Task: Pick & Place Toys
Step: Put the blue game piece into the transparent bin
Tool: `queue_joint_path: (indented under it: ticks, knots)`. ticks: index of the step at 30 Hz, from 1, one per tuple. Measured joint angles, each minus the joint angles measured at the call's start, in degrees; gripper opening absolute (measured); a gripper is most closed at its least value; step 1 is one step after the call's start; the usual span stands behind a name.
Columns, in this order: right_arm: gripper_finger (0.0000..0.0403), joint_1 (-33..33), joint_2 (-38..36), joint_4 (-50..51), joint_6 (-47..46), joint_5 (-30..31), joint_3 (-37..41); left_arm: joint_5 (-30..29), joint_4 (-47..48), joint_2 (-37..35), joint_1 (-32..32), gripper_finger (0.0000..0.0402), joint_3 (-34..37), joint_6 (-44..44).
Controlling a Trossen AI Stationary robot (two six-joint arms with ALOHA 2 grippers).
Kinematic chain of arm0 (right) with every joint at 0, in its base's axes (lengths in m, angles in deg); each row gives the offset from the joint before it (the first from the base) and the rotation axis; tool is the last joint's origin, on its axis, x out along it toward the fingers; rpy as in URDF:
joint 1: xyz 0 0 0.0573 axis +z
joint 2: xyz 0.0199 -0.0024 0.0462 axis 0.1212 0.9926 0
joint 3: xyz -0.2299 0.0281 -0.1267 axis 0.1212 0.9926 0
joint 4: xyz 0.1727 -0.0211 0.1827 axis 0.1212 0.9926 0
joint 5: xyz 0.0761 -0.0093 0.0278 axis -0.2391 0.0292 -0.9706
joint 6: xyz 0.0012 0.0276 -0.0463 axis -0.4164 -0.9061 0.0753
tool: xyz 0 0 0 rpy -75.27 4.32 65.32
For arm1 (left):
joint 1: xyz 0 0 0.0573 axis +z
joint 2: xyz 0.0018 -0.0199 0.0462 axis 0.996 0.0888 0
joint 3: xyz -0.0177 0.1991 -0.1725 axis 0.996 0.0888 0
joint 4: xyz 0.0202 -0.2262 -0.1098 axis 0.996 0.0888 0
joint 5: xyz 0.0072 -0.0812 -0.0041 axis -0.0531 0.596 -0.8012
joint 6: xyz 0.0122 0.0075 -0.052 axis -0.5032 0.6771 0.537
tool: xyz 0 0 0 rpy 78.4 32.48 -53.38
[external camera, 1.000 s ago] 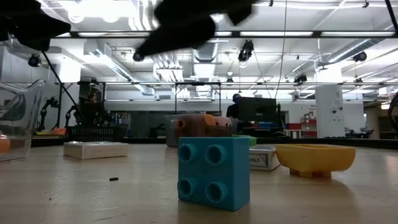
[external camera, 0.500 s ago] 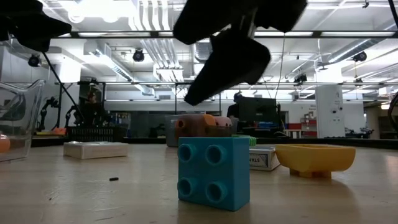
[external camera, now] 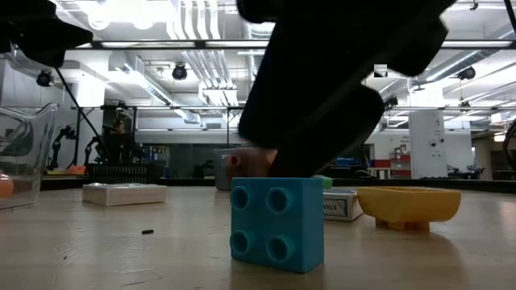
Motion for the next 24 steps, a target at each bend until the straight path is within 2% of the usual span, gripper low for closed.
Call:
queue_joint_path:
  ticks: [8, 14, 18, 24]
  knots:
    - [0.0352, 0.2, 2.7, 6.3, 0.2, 0.7, -3.9, 0.0, 0.0, 0.0, 0.0, 0.0272, 0.0, 0.0]
    - [0.0345, 0.2, 4.2, 6.8, 0.2, 1.5, -4.2, 0.0, 0.0, 0.0, 0.0, 0.0272, 0.0, 0.0]
    - [0.0304, 0.4, 4.4, 7.1, 0.5, 3.1, -4.2, -0.5, 0.0, 0.0, 0.0, 0.0272, 0.0, 0.0]
    - [0.0197, 0.6, 4.5, 7.2, 1.5, 3.4, -4.2, -0.5, 0.0, 0.0, 0.0, 0.0271, 0.0, 0.0]
